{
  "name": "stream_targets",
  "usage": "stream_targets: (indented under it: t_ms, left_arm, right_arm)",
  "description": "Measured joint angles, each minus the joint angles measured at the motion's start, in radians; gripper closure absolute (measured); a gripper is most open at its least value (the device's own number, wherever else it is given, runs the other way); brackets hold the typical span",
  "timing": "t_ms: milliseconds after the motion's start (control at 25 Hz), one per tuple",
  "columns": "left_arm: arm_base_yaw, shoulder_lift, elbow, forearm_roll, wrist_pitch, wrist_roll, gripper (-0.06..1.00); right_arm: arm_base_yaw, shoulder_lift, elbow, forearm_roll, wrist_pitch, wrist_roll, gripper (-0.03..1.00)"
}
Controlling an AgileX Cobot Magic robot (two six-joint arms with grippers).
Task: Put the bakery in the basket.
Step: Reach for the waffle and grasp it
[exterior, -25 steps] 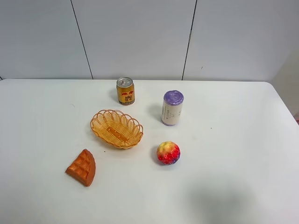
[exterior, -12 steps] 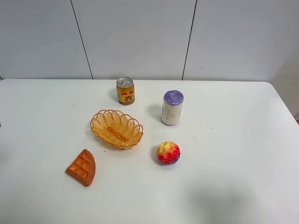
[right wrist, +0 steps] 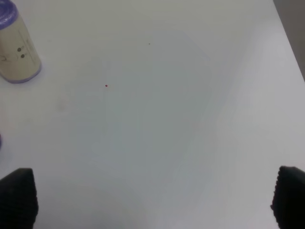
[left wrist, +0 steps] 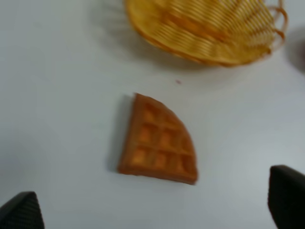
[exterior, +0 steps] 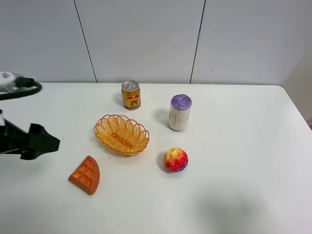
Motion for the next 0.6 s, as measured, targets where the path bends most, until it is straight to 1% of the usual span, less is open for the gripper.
stream_targets:
  t_ms: [160,280,440,600]
  left_arm:
    - [-0.120,0.191,0.000,-0.003,-0.056,-0.024,0.00]
    - [-0.172,0.326,-0.001,-0.009,-0.099,-0.027,0.00]
    - [-0.212,0.454,-0.001,-0.043,-0.161,-0.030,0.00]
    - [-0.223,0.555,-0.002,-0.050,-0.221,-0.030,0.00]
  right_arm:
    - [0.000,0.000,0.000,0.000,0.000,0.000,-0.02]
    - [0.000,0.000,0.000,0.000,0.000,0.000,-0.02]
    - [0.000,0.000,0.000,0.000,0.000,0.000,-0.02]
    - [0.000,0.000,0.000,0.000,0.000,0.000,-0.02]
